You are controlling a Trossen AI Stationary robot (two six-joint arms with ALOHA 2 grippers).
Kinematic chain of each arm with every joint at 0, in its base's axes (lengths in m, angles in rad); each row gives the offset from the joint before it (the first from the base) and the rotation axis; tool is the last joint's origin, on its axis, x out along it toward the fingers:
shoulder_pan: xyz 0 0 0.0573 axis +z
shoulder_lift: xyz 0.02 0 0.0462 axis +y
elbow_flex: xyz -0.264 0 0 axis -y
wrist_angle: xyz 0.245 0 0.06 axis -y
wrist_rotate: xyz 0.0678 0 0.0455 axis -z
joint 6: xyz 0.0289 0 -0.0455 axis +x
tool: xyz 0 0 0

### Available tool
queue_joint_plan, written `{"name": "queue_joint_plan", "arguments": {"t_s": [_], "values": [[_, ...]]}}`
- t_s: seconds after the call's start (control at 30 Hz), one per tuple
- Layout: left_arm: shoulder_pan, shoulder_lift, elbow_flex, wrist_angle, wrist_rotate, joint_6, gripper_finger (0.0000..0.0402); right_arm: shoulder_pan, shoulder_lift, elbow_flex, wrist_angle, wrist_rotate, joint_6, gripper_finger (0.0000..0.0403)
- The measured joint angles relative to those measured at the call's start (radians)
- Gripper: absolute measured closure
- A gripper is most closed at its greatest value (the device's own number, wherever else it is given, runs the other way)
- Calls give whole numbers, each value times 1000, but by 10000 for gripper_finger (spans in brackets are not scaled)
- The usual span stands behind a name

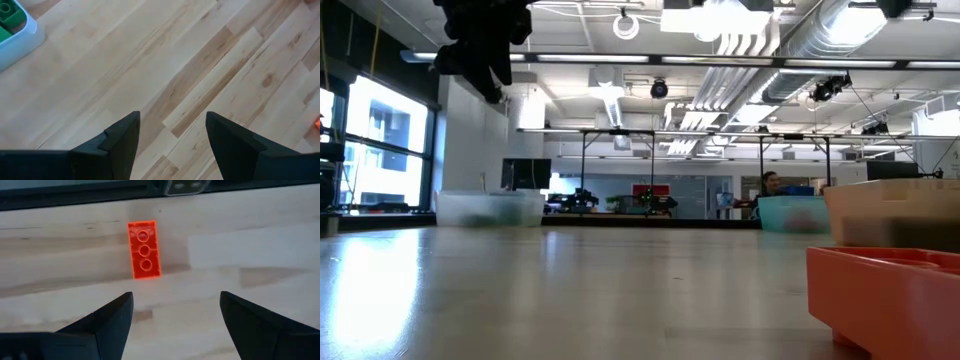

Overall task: Sort & place blocks by color
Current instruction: Put the orange game piece into the blue bin

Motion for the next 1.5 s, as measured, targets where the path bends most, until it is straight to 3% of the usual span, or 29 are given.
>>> {"name": "queue_joint_plan", "arguments": {"t_s": [0.87,1.0,1.2,1.5], "values": [[0,0,0,0,0,-2,188,34,213,0,66,-66,34,122],[-1,0,0,0,0,-2,188,35,215,0,64,-58,34,164],[-13,0,0,0,0,-2,188,35,215,1,43,-58,68,295],[-14,0,0,0,0,-2,188,13,207,1,-20,-59,119,301]]}}
